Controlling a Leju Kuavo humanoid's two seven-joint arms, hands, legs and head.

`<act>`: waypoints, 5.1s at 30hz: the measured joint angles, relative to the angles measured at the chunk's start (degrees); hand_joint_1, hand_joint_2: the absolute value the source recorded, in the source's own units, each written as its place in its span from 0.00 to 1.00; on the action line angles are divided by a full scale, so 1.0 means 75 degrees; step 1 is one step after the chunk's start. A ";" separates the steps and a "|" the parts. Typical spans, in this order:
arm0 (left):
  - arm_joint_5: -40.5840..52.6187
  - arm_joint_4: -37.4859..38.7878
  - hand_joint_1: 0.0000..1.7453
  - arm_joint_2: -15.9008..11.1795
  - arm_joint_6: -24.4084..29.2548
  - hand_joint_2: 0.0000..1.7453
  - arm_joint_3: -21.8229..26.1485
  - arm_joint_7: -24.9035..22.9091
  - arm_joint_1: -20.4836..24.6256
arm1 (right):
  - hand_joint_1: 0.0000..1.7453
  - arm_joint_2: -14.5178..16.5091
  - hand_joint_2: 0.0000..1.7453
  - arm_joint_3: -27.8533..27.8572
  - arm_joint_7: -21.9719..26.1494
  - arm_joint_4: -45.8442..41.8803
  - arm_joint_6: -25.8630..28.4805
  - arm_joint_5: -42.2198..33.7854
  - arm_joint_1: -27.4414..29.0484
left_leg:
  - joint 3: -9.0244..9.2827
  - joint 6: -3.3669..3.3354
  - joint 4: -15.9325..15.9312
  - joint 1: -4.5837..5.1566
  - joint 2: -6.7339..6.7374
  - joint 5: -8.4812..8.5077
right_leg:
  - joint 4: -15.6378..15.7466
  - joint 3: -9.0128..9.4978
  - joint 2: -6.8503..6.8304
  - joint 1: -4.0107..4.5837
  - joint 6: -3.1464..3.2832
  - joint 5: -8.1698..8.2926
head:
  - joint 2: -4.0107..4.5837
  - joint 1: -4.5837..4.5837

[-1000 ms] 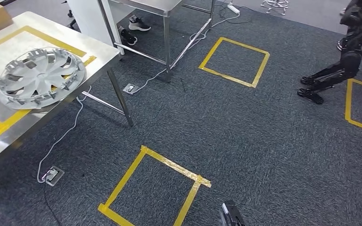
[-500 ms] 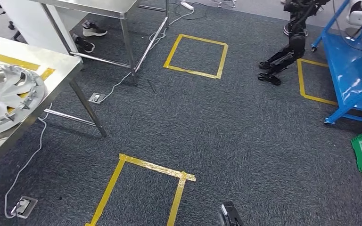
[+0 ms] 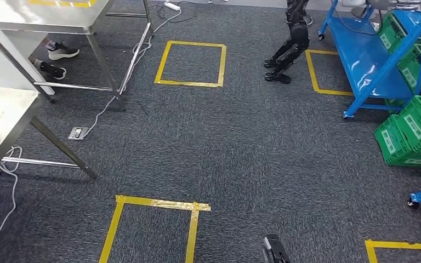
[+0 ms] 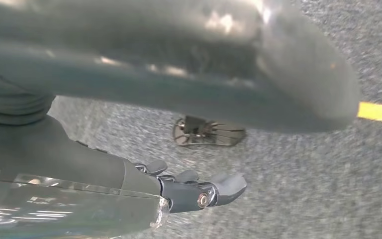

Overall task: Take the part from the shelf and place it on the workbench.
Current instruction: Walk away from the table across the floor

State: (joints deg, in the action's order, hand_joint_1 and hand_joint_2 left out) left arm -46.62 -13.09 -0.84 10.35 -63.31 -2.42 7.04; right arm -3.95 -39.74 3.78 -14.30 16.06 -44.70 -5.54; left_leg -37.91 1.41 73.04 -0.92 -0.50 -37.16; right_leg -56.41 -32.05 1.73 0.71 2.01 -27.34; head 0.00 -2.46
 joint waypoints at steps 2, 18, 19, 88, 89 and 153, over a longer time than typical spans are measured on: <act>-0.0009 0.0001 0.00 -0.0036 0.0015 0.00 -0.0001 0.0154 0.0001 | 0.00 0.0007 0.00 -0.0016 -0.0080 0.0013 -0.0007 -0.0018 0.0017 | 0.0233 -0.0023 -0.0770 -0.0011 -0.0145 0.0627 | -0.0065 0.0024 0.0219 -0.0007 -0.0023 -0.0053 | 0.0000 0.0022; 0.0036 -0.0027 0.00 -0.0468 0.0546 0.00 -0.0001 0.0912 0.0060 | 0.00 0.0512 0.00 -0.0359 0.0179 0.0082 -0.0196 -0.0097 0.0056 | 0.1083 -0.0179 -0.2060 0.0011 0.0694 0.0823 | -0.1082 -0.0590 -0.0488 -0.0158 -0.0441 -0.0274 | 0.0000 -0.0251; 0.0005 -0.0050 0.00 -0.0479 0.0597 0.00 -0.0001 0.0878 0.0070 | 0.00 0.0493 0.00 -0.0367 0.0216 0.0089 -0.0220 -0.0109 0.0044 | 0.1111 -0.0143 -0.2058 0.0023 0.0755 0.0792 | -0.0651 -0.0371 -0.0632 -0.0121 -0.0398 -0.0130 | 0.0000 -0.0272; 0.0130 -0.0079 0.00 -0.0286 0.0126 0.00 -0.0328 0.0172 0.0115 | 0.00 0.0144 0.00 -0.1124 -0.0137 -0.0160 -0.0267 -0.0592 0.0033 | 0.1044 0.0114 -0.1691 -0.0022 0.0293 0.0396 | -0.0031 0.0029 -0.0393 -0.0142 -0.0160 -0.0124 | 0.0000 -0.0134; 0.0130 -0.0079 0.00 -0.0302 0.0129 0.00 -0.0328 0.0174 0.0113 | 0.00 0.0170 0.00 -0.1132 -0.0139 -0.0150 -0.0271 -0.0592 0.0014 | 0.0799 0.0114 -0.1192 -0.0027 0.0042 0.0154 | -0.0021 0.0038 -0.0317 -0.0138 -0.0129 -0.0127 | 0.0000 -0.0075; 0.0009 -0.0076 0.00 -0.0124 0.0093 0.00 -0.0325 0.0113 0.0032 | 0.00 0.0240 0.00 -0.1371 0.0393 0.0106 -0.0227 -0.0908 -0.0135 | 0.0081 0.0014 0.0032 -0.0002 0.0004 -0.0267 | 0.0004 0.0131 -0.0319 -0.0066 -0.0088 -0.0201 | 0.0000 0.0015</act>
State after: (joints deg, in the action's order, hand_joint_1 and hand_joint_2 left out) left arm -46.55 -13.65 -1.77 11.05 -65.75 -1.57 7.27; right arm -2.15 -50.02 6.73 -13.51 14.36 -51.51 -6.55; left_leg -37.30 1.51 73.28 -0.93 -0.48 -39.16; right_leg -56.38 -31.07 -0.66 0.22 1.35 -28.84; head 0.00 -2.35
